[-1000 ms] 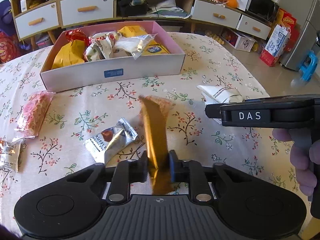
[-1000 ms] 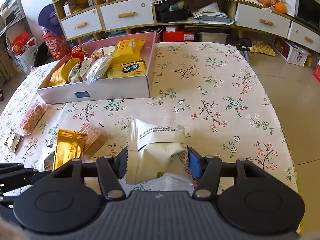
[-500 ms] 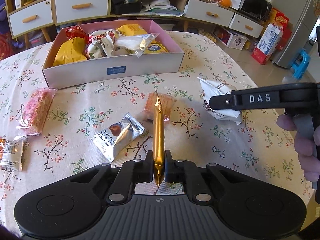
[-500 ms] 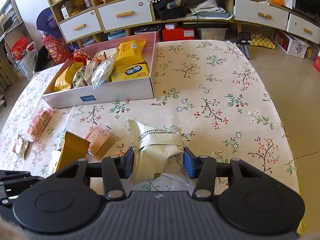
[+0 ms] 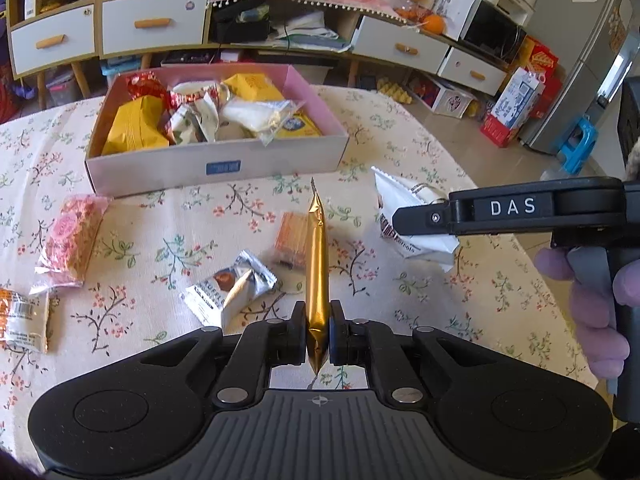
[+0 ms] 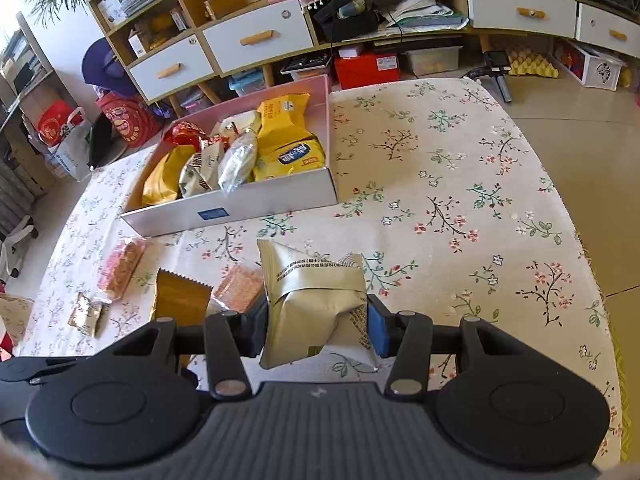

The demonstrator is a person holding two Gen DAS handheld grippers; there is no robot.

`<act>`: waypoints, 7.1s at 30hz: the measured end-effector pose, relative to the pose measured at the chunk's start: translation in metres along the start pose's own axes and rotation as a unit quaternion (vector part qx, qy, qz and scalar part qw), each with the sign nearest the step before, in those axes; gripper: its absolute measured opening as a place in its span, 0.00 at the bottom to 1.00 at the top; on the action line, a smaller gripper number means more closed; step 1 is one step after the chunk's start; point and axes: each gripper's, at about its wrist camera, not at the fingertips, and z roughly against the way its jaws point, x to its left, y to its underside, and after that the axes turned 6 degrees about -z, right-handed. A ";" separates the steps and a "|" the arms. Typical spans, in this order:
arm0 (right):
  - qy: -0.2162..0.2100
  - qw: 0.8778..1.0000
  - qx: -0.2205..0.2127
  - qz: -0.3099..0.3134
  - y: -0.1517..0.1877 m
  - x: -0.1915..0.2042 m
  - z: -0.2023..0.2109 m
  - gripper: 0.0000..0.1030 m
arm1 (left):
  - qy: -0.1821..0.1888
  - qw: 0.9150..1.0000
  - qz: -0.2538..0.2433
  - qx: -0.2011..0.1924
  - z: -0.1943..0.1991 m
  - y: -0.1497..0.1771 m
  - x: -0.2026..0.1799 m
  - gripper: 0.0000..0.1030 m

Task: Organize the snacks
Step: 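Carry the gold bar and white paper bag toward the pink box, then open both grippers to drop the gold bar and white bag into the box, then move both open grippers back over the remaining snacks, then grasp the orange-and-white packet with the left gripper while the right grasps the silver truffle packet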

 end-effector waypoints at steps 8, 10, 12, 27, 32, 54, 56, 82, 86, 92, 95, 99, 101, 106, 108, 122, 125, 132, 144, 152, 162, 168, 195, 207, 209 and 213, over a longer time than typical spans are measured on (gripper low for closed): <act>-0.025 0.999 -0.006 -0.019 -0.006 0.003 0.008 0.44 | -0.001 1.000 0.010 -0.025 0.014 -0.009 0.009 0.07; -0.030 0.999 -0.006 -0.022 -0.008 0.005 0.010 0.44 | -0.002 0.999 0.016 -0.030 0.016 -0.011 0.013 0.07; -0.035 0.999 -0.007 -0.025 -0.011 0.007 0.011 0.44 | -0.004 0.999 0.021 -0.036 0.020 -0.013 0.017 0.07; -0.086 0.995 -0.026 -0.043 -0.033 0.042 0.016 0.44 | -0.032 0.993 0.072 -0.085 0.047 -0.038 0.074 0.07; -0.099 0.993 -0.036 -0.057 -0.045 0.052 0.012 0.44 | -0.046 0.992 0.083 -0.088 0.044 -0.056 0.092 0.07; -0.076 0.988 -0.045 -0.124 -0.106 0.034 -0.074 0.44 | -0.044 0.992 0.076 -0.086 -0.059 -0.149 0.110 0.07; -0.096 0.986 -0.030 -0.133 -0.107 0.035 -0.081 0.44 | -0.045 0.992 0.082 -0.085 -0.066 -0.155 0.116 0.07; -0.117 0.978 -0.034 -0.168 -0.118 0.030 -0.082 0.67 | -0.067 0.994 0.060 -0.068 -0.093 -0.160 0.127 0.32; -0.108 0.980 -0.042 -0.161 -0.120 0.031 -0.076 0.71 | -0.067 0.994 0.056 -0.071 -0.084 -0.155 0.126 0.50; -0.082 0.986 -0.053 -0.136 -0.117 0.034 -0.063 0.75 | -0.076 0.993 0.038 -0.076 -0.063 -0.147 0.119 0.63; -0.073 0.987 -0.056 -0.130 -0.114 0.034 -0.056 0.77 | -0.074 0.994 0.038 -0.076 -0.052 -0.141 0.118 0.68; -0.062 0.989 -0.057 -0.121 -0.106 0.035 -0.046 0.79 | -0.080 0.994 0.028 -0.075 -0.037 -0.129 0.113 0.74; -0.054 0.990 -0.058 -0.114 -0.101 0.036 -0.041 0.80 | -0.080 0.994 0.027 -0.074 -0.029 -0.122 0.111 0.75; -0.039 0.993 -0.058 -0.098 -0.087 0.038 -0.028 0.83 | -0.083 0.994 0.025 -0.070 -0.010 -0.105 0.107 0.79; -0.034 0.993 -0.059 -0.093 -0.081 0.039 -0.022 0.84 | -0.085 0.994 0.026 -0.070 -0.002 -0.099 0.106 0.81; -0.007 0.997 -0.068 -0.030 -0.033 0.055 0.010 0.95 | -0.109 0.992 0.004 -0.057 0.052 -0.045 0.101 0.94; -0.004 0.997 -0.073 -0.012 -0.023 0.060 0.013 0.97 | -0.116 0.992 -0.001 -0.057 0.060 -0.031 0.102 0.95; 0.002 0.996 -0.082 0.019 -0.002 0.067 0.011 0.99 | -0.122 0.991 -0.003 -0.059 0.065 -0.005 0.110 0.96; 0.011 0.985 -0.118 0.122 0.040 0.083 0.001 1.00 | -0.153 0.986 -0.033 -0.061 0.066 0.034 0.131 0.98; -0.007 0.981 -0.117 0.153 0.059 0.086 -0.005 1.00 | -0.153 0.985 -0.026 -0.076 0.064 0.051 0.146 0.98; -0.011 0.975 -0.096 0.201 0.085 0.088 -0.022 1.00 | -0.130 0.988 -0.049 -0.073 0.043 0.064 0.153 0.99; -0.021 0.970 -0.070 0.233 0.097 0.097 -0.038 1.00 | -0.153 0.984 -0.071 -0.056 0.029 0.069 0.158 0.99; -0.021 0.964 -0.061 0.258 0.079 0.111 -0.066 0.89 | -0.130 0.989 -0.051 -0.057 0.029 0.069 0.171 0.88; -0.026 0.963 -0.063 0.262 0.078 0.115 -0.063 0.61 | -0.130 0.989 -0.050 -0.058 0.032 0.065 0.171 0.70; -0.028 0.962 -0.062 0.263 0.077 0.116 -0.062 0.55 | -0.131 0.988 -0.051 -0.059 0.033 0.065 0.171 0.69; -0.030 0.958 -0.063 0.276 0.080 0.121 -0.061 0.44 | -0.131 0.988 -0.049 -0.060 0.034 0.064 0.172 0.65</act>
